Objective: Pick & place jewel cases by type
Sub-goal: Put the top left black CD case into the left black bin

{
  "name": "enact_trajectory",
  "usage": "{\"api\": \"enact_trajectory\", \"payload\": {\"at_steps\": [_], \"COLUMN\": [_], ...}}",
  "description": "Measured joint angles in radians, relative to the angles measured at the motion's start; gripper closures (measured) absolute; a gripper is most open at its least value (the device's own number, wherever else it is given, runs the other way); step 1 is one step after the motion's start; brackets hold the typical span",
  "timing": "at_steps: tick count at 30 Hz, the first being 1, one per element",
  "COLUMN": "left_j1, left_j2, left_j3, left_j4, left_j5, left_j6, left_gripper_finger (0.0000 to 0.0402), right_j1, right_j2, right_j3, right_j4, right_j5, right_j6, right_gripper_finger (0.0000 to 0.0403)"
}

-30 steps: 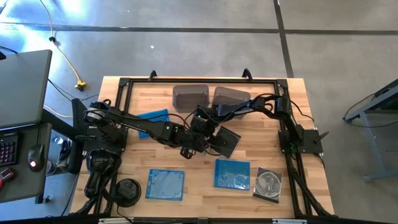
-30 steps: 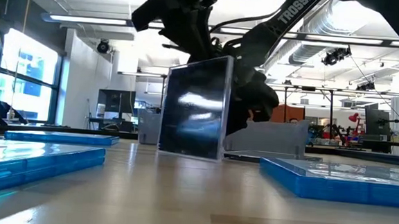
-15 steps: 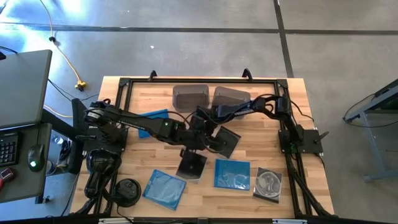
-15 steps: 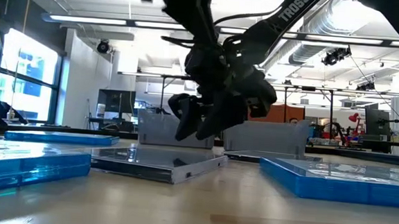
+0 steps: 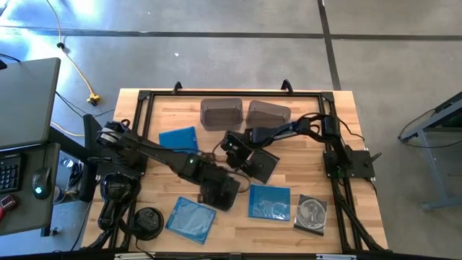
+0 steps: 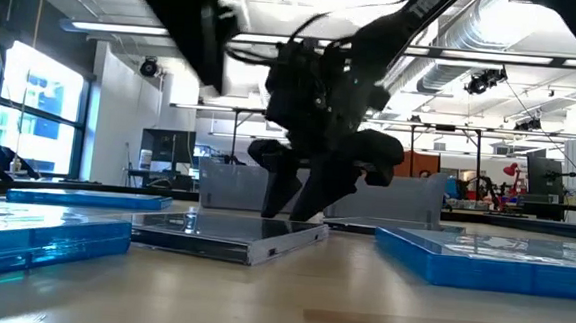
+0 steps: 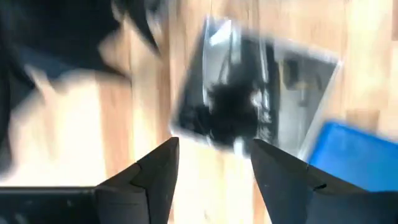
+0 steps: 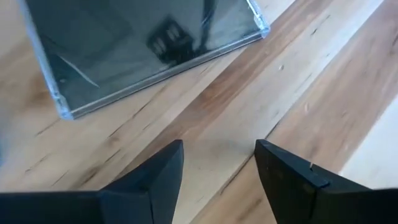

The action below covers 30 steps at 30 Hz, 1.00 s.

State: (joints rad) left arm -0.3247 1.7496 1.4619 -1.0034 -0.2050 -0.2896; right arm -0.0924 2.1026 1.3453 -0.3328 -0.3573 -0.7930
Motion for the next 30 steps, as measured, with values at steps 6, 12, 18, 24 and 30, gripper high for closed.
{"api": "enact_trajectory", "payload": {"at_steps": [6,12,18,24,30], "left_j1": [-0.059,-0.068,-0.069,-0.058,0.0], "left_j2": [-0.008,-0.041,-0.05,-0.058,-0.064], "left_j3": [-0.109,-0.339,-0.496,-0.502,-0.5], "left_j4": [-0.335,-0.049,0.332,0.468,0.611], "left_j5": [-0.166,-0.179,-0.072,-0.003,0.217], "left_j6": [-0.153,-0.091,0.069,0.093,-0.025], "left_gripper_finger": [0.0208,0.0211,0.0212,0.0212,0.0212], "right_j1": [0.116,0.216,0.323,0.468,0.546], "right_j2": [-0.067,-0.151,-0.165,-0.159,-0.129], "right_j3": [-0.002,-0.001,-0.002,-0.002,-0.002], "right_j4": [-0.049,-0.107,-0.197,-0.205,-0.184], "right_j5": [0.318,0.471,0.502,0.644,0.772], "right_j6": [0.028,0.288,0.598,0.726,0.74], "right_gripper_finger": [0.0206,0.0206,0.0206,0.0206,0.0206]}}
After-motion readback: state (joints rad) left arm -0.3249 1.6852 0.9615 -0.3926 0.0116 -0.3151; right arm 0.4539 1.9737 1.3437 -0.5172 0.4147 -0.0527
